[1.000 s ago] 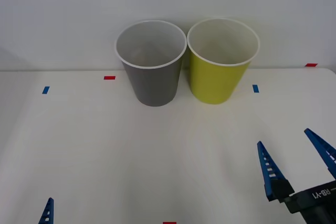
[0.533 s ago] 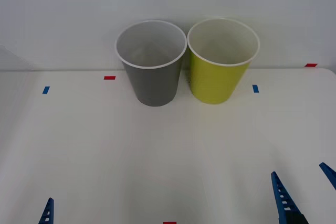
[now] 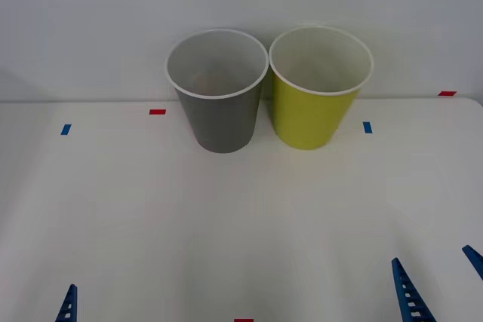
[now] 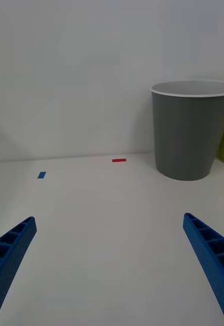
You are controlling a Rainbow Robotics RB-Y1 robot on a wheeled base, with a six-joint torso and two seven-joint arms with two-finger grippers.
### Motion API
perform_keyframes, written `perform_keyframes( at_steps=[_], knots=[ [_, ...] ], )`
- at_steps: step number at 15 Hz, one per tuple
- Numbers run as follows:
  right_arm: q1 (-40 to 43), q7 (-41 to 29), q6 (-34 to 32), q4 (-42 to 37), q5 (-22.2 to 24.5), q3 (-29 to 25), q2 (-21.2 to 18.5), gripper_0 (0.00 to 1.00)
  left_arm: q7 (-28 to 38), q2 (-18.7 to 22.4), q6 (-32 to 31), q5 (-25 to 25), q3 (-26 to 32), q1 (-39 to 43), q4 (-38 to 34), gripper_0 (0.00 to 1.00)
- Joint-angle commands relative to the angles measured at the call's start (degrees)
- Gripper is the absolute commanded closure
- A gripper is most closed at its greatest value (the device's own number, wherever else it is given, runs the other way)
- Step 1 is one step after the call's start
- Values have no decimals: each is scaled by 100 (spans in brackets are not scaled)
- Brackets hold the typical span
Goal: Put cans in the gray bin and PET bottles in the light green bin.
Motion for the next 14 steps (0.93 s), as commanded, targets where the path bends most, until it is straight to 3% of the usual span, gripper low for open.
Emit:
perform_keyframes(
  at_steps=[1,14],
  knots=[
    [0,0,1,-1,1,1,1,0,0,0,0,0,0,0,0,0],
    [0,0,1,-1,1,1,1,0,0,0,0,0,0,0,0,0]
  ],
)
